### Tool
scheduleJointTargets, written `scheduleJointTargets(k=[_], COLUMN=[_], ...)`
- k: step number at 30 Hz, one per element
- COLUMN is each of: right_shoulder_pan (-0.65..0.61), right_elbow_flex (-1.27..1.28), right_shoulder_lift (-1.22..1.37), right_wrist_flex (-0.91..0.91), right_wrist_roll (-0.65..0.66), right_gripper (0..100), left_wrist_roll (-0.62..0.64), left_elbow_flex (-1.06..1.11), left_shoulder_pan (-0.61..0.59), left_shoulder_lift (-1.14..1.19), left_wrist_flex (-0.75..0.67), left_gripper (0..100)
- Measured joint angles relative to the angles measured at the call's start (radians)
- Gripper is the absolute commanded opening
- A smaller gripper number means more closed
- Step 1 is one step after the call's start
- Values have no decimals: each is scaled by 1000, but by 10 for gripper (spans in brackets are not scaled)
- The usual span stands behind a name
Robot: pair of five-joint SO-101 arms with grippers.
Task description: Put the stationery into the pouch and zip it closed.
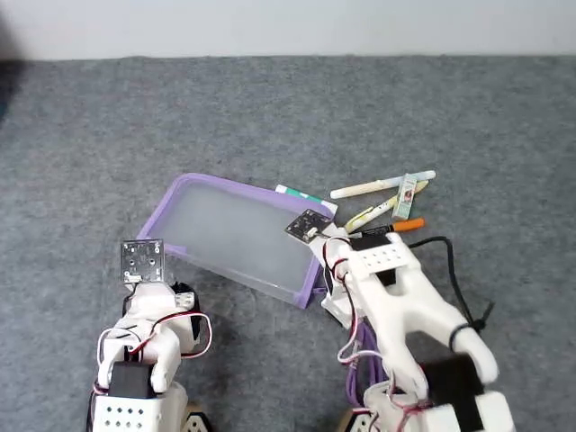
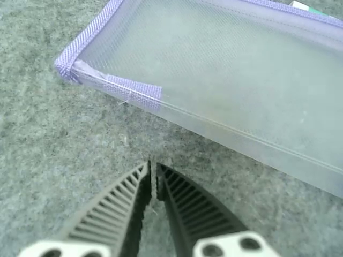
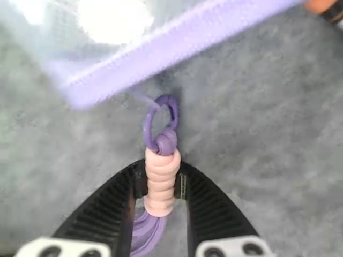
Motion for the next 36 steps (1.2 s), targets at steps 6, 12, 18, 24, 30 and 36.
scheduleJointTargets(k=[6,12,18,24,30,36], right_shoulder_pan=[-5,-3,-3,-3,-3,0], right_elbow_flex=[0,0,0,0,-74,-219], right_shoulder_lift=[-253,-589,-870,-961,-965,-921], right_wrist_flex=[173,336,387,390,396,411], right_wrist_roll=[0,0,0,-49,-146,-161], right_gripper=[9,9,8,8,7,7], left_wrist_roll=[0,2,2,2,2,2], left_elbow_flex=[0,0,0,0,0,0], left_shoulder_pan=[0,0,0,0,0,0], left_shoulder_lift=[0,0,0,0,0,0], left_wrist_flex=[0,0,0,0,0,0], left_gripper=[19,19,19,19,19,19])
